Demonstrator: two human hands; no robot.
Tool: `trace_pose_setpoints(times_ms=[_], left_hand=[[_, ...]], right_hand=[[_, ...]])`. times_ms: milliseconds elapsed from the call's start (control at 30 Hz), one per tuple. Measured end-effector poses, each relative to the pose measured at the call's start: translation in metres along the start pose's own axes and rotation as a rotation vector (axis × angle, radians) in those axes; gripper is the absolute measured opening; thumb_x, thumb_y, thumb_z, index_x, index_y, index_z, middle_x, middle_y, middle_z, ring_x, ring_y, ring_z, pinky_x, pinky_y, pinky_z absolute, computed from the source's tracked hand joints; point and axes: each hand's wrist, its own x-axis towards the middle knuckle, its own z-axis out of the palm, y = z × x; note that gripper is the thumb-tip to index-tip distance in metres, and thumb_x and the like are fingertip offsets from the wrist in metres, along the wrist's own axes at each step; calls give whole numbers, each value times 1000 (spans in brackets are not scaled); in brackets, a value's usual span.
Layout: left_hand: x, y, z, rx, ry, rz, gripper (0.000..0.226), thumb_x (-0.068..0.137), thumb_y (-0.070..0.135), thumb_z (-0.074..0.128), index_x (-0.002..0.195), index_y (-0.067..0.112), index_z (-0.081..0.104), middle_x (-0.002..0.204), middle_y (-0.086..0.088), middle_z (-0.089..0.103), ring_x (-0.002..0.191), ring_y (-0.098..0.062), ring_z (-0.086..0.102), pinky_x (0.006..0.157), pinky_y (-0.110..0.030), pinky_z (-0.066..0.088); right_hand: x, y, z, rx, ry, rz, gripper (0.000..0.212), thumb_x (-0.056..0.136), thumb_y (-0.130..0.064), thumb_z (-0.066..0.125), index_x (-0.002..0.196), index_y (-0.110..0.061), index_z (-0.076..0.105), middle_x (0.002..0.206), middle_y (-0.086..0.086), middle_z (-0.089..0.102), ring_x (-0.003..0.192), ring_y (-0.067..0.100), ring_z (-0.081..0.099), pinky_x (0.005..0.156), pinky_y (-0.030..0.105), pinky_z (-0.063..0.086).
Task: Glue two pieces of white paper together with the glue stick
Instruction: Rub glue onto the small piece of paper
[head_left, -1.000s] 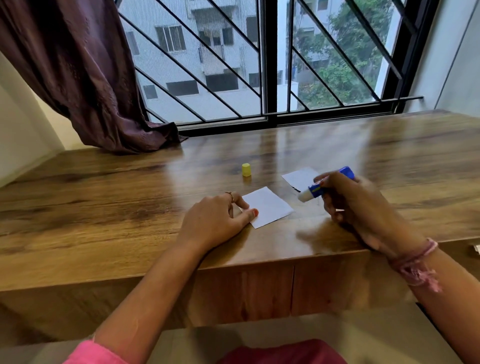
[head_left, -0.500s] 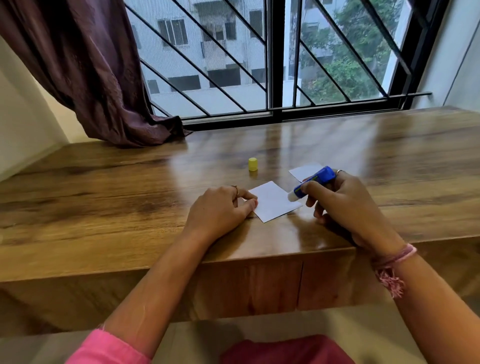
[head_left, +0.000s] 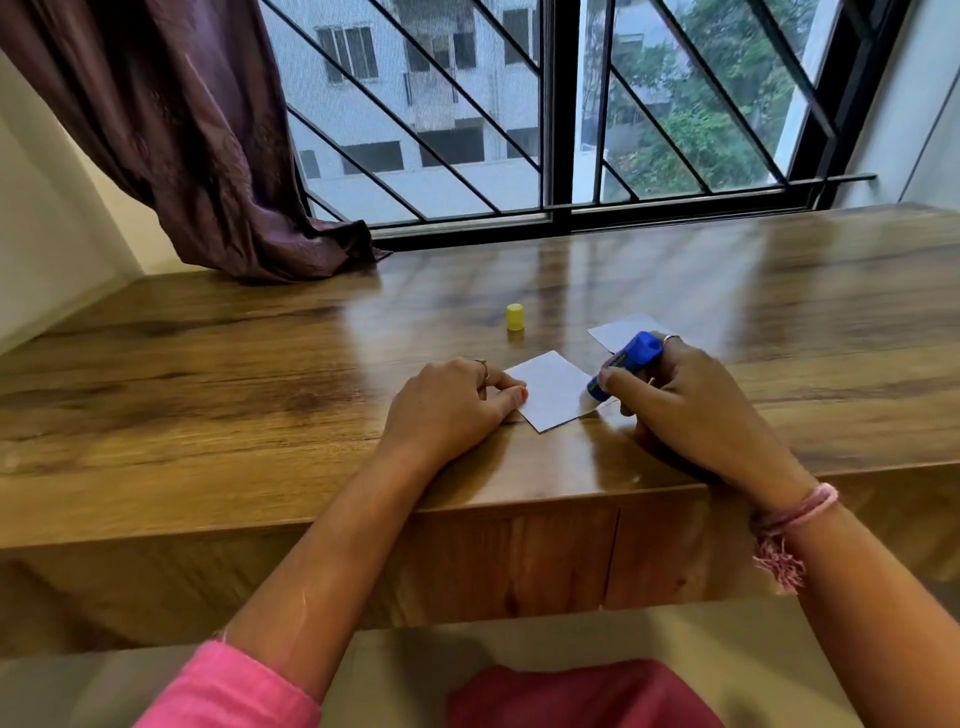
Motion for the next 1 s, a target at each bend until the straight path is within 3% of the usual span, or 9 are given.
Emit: trace_pose_setpoints(times_ms=[200,333,500,667,800,1000], left_hand=[[0,0,0,0,4,1,25,86,53,59,101,38,72,58,17,41,66,-12,44,49,-27,26],[-1,0,1,-9,5,5,26,86,53,58,102,38,72,57,16,41,59,-9,41,47,-26,26],[0,0,1,-13,10,1,25,85,52,59,100,37,72,62,15,48,68,-13,48,50,-26,28],[0,-2,1,-10,8,5,26,85,52,59,102,37,72,78,12,59,77,-13,54,59,-28,35],[0,-2,1,-11,4,8,27,86,53,58,103,37,72,83,11,61,80,-13,55,61,-28,37],[0,-1,1,-7,9,16,26,86,52,59,102,36,73,66,18,49,71,-11,50,51,-27,30]], right_hand=[[1,1,-1,-10,46,-1,25,79,-32,63,86,-8,63,79,20,66,78,32,60,69,36,44],[-2,0,2,-47,5,2,38,76,-42,60,89,-7,64,79,14,67,73,27,59,67,35,44],[0,-1,-2,-26,33,22,19,83,-31,61,85,-13,64,81,19,67,73,27,57,58,23,37],[-4,-6,1,-49,-67,-7,29,81,-39,59,90,-12,67,79,11,67,64,17,53,62,29,39],[-1,-5,0,-32,5,35,29,83,-33,61,92,-6,63,84,17,66,76,28,57,67,34,41],[-6,-10,1,-34,-95,-2,28,81,-38,59,92,-14,66,81,12,67,67,21,54,69,37,44]])
